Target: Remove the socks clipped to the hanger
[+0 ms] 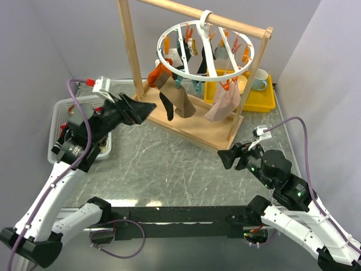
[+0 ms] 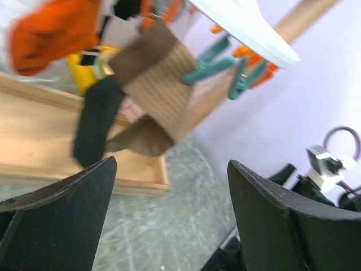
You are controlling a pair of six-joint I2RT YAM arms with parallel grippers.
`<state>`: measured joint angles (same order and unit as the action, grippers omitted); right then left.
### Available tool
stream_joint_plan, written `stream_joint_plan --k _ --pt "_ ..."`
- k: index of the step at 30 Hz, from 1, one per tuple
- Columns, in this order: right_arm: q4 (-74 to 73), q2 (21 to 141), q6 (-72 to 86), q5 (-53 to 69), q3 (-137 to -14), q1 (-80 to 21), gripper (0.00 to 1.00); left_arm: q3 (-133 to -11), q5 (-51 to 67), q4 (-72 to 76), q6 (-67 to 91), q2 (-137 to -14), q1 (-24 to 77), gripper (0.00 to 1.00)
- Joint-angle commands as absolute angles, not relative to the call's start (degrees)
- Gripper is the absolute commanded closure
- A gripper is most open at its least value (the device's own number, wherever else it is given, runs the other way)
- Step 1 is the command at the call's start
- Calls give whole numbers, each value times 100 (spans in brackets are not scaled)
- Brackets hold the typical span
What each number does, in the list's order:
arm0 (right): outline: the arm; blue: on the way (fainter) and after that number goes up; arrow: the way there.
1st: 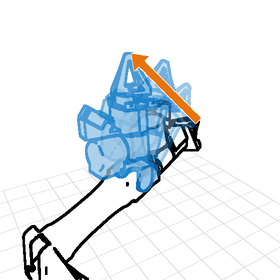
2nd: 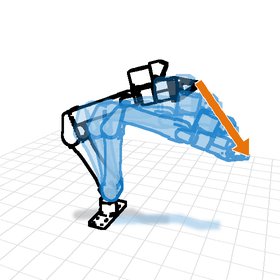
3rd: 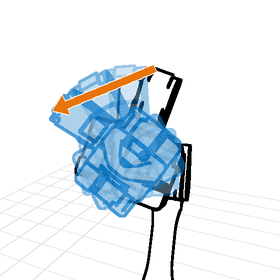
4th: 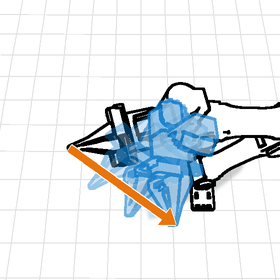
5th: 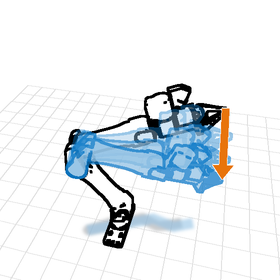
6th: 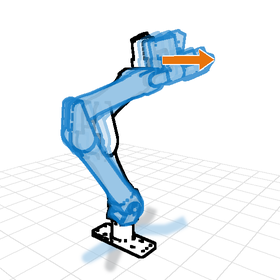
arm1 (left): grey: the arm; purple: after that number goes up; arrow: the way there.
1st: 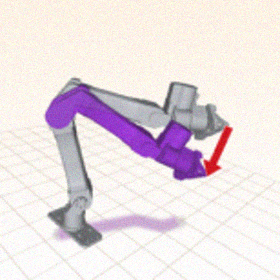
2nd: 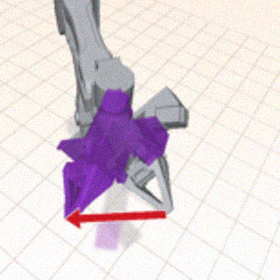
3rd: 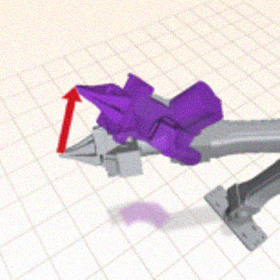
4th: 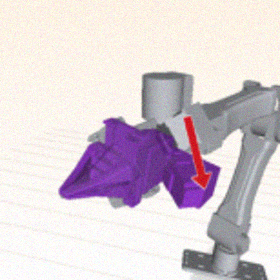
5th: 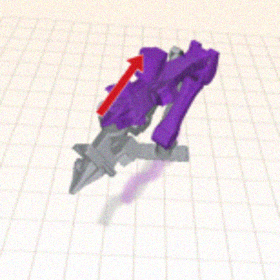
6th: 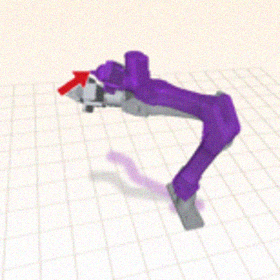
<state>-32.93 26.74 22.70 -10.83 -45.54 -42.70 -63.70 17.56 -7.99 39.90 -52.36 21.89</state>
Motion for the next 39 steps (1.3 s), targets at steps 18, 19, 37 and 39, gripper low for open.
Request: stream_joint_plan --k 18,19,37,39 --pt "-3234 2602 2277 -1204 -4641 -4254 22 -6364 844 1510 4808 -6977 3076 36" --pt "-3243 2584 2268 -1222 -4649 -4254 22 -6363 844 1616 4808 -7031 3076 39" --pt "-2813 3102 2022 -1134 -5123 -4254 23 -5933 677 2233 4333 -6636 3612 99" --pt "-2620 3364 1873 -977 -5473 -4254 23 -5976 607 2119 4167 -6575 3822 99"
